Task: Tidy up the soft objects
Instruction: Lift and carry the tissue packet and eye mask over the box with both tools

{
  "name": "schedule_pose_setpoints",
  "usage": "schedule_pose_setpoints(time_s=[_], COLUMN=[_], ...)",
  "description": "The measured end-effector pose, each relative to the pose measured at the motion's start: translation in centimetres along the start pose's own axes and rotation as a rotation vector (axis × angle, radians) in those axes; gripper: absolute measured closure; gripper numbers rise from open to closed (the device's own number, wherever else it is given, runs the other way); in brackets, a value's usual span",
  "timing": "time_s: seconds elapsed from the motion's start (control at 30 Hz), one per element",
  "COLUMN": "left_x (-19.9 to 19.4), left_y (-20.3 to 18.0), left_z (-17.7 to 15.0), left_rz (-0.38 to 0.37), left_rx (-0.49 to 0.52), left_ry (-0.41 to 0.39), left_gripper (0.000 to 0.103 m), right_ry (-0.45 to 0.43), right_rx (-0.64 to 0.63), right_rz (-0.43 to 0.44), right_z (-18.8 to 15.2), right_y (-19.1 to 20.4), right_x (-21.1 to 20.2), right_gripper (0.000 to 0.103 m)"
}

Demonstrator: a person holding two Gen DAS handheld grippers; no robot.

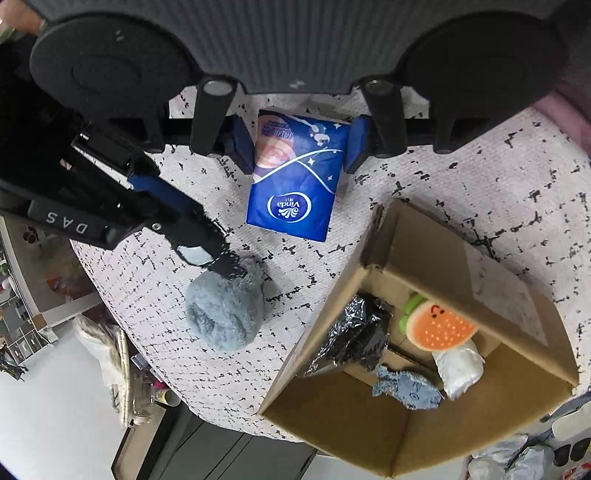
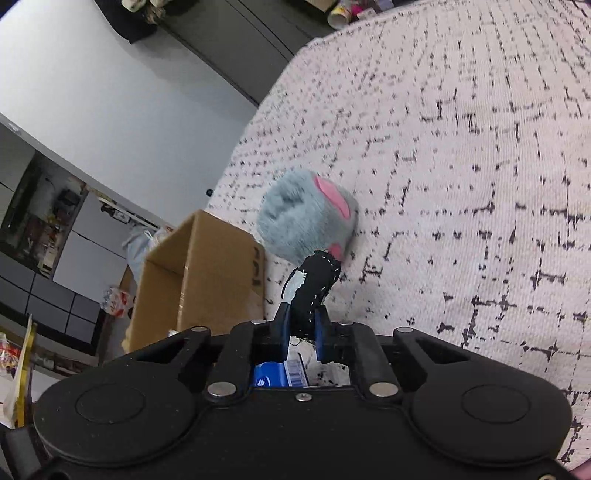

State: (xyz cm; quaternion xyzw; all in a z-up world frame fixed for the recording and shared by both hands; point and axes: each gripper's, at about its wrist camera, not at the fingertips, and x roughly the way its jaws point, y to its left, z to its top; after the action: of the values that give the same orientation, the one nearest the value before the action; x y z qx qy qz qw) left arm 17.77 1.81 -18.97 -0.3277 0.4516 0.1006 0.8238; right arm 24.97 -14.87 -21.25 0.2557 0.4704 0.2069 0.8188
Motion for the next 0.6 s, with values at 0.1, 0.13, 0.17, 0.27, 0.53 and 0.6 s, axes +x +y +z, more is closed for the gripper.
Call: schedule_pose_setpoints(time_s=[0.1, 0.13, 0.17, 0.27, 0.53, 0.6], left_x=[-0.7, -0.9, -1.0, -1.8, -3.9, -4.7], left_y=[-0.2, -0.4, -0.5, -0.9, -2.2, -2.6], left_z=[0.0, 0.0, 0.1, 0.4, 0.7, 0.9], left_rz=[0.002, 0.003, 0.006, 0.015, 0.016, 0.013], left_rx=[0.016, 0.023, 0.026, 0.04, 0.08, 0.091], left_ry=[-0.006, -0.011, -0.014, -0.034, -0.09, -0.108], left_gripper=[0.052, 0.052, 0.052, 0.052, 0.052, 0.052], right_ry=[-0.016, -0.022, -0.029, -0.052, -0.097, -0.11], right_rx=[0.002, 0.002, 0.0, -0.007, -0.02, -0.02], right_rz=[0.01, 0.016, 0.021, 0.042, 0.095, 0.11], right_z=[0.1, 0.2, 0.2, 0.3, 0.6, 0.7], right_y=[0.3, 0.4, 0.5, 0.9, 1.3, 1.4], right_x=[-0.8, -1.2, -1.5, -2.5, -4.8, -5.3], right_gripper=[0.09, 0.09, 0.09, 0.09, 0.09, 0.09])
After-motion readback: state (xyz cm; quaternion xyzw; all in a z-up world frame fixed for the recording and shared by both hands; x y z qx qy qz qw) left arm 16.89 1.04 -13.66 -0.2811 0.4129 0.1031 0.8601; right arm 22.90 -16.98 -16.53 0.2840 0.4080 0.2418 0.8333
